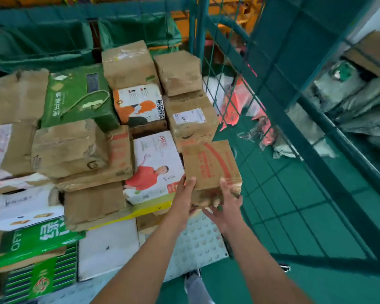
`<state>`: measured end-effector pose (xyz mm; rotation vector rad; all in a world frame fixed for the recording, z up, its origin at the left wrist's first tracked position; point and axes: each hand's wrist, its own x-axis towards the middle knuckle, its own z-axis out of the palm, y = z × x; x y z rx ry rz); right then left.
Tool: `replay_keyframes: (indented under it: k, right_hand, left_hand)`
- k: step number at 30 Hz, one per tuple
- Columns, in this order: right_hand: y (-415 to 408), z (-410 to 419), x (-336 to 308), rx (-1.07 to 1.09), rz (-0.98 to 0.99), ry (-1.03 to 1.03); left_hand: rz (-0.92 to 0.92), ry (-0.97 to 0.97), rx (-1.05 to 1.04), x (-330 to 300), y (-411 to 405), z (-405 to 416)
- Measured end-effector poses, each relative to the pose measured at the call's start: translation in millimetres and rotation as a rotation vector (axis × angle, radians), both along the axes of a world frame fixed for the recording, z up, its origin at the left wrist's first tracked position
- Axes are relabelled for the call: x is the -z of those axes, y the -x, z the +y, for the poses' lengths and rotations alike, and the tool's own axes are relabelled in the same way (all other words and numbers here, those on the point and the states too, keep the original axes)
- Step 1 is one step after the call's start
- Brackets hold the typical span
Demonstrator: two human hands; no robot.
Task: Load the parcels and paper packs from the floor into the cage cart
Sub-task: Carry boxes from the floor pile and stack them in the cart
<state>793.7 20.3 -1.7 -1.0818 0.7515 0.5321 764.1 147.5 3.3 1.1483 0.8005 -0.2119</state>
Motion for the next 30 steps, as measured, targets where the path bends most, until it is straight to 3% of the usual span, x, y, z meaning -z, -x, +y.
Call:
replay_keyframes:
  k: [11, 19, 24, 30]
  right_hand:
    - [-101.8, 16.9, 62.5, -0.024, 0.046, 0.081]
    - [-133.2, 30.6, 107.4, -0.069, 0.098, 0.036]
    - [-138.0, 39.7, 124.7, -0.384, 0.079, 0.069]
    - [-133.0, 40.5, 121.2, -0.413, 0.141, 0.087]
  left_hand:
    - [0.181, -0.103, 0.094, 54.2, -78.7, 9.3]
    - [0.224, -0.349, 0.229, 86.2, -109.4, 19.6]
    - [0.242, -0.262, 0.252, 96.4, -115.2, 12.0]
    - [0.263, -0.188, 0.235, 106.3, -114.9, 11.2]
